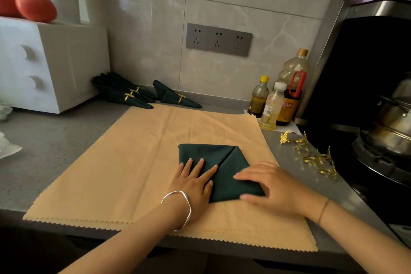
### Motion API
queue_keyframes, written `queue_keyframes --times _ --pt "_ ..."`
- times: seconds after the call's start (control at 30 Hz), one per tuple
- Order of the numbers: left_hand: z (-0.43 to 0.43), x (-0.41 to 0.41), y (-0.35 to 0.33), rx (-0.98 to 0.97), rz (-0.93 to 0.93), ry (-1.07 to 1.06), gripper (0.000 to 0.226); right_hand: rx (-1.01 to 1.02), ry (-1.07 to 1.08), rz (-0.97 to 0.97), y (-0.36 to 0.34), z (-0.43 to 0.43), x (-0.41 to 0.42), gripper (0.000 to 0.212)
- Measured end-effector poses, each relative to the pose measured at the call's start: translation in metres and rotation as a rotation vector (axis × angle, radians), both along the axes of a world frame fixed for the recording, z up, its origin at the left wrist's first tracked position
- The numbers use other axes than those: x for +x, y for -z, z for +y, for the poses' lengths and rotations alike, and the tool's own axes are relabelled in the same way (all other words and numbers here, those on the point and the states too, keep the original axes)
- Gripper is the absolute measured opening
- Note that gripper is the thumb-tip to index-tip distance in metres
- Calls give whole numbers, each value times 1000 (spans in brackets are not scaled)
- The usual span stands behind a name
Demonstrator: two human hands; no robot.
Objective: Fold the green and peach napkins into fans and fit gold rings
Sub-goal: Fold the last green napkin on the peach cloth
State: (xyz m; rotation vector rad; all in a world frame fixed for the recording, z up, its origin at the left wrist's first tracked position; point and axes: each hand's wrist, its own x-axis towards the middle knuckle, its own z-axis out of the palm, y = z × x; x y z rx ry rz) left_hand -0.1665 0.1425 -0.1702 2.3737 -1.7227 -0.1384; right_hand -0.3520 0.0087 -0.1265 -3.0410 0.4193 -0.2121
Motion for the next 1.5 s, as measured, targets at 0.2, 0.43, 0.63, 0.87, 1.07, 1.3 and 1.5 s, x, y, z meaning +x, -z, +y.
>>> queue_keyframes --times 0.2,0.43,0.63,0.87,1.07,1.3,1.5 --pt "0 0 1 -12 7 3 48 -75 13 11 8 -19 -13 46" --pt "4 -2 -5 -2 170 -8 67 297 90 -215 12 -40 6 21" --pt "3 1 -6 26 122 3 61 453 200 -301 22 -44 24 14" --pt "1 4 -4 9 154 11 47 519 251 -376 30 -45 36 14" --pt "-3 5 -5 41 162 7 45 497 301 -353 29 -43 42 18" --pt "-25 35 -28 -59 145 -13 55 443 353 -195 17 -46 48 20" --pt "-49 66 -31 -63 129 -76 42 430 467 -198 12 -46 51 32"
